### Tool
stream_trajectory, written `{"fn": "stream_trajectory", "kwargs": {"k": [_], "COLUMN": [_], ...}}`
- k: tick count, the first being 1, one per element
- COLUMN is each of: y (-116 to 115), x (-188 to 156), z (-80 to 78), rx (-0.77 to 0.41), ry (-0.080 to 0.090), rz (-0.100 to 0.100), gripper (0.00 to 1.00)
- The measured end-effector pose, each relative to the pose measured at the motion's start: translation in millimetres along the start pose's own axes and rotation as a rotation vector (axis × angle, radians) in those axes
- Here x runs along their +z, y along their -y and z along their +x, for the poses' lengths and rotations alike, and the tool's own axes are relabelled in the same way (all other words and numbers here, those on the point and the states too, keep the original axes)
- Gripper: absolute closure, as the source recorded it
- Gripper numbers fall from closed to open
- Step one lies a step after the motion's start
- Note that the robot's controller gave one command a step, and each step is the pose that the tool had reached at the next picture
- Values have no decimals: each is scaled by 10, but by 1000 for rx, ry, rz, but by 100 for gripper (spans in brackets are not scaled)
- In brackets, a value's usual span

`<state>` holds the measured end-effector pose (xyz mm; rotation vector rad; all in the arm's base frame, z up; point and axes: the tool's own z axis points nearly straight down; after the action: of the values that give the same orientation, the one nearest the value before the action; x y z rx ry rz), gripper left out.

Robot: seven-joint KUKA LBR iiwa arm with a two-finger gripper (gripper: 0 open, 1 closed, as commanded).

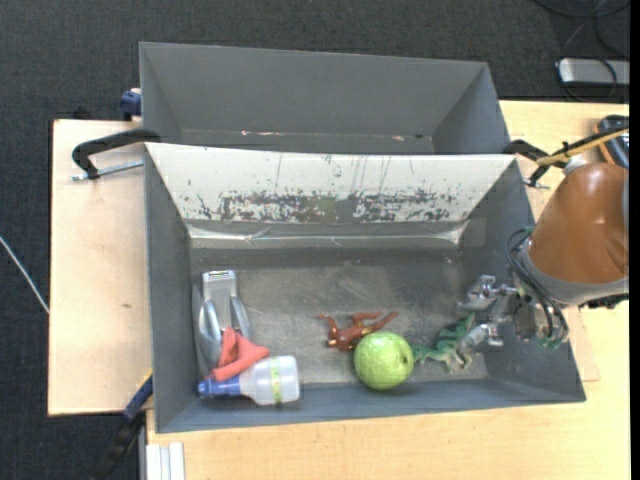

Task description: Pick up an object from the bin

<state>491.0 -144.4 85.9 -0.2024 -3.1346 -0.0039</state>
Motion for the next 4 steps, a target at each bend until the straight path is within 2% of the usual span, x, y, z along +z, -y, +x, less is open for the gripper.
{"fn": "stream_trajectory", "kwargs": {"k": [1, 2, 3, 4], "y": [-1, -45, -61, -71], "x": [0, -664, -768, -651], "z": [0, -8, -65, -88], "rx": [0, 32, 10, -2], "ry": [0, 3, 2, 2], "rz": [0, 1, 2, 2], "gripper": [100, 100, 0, 0]}}
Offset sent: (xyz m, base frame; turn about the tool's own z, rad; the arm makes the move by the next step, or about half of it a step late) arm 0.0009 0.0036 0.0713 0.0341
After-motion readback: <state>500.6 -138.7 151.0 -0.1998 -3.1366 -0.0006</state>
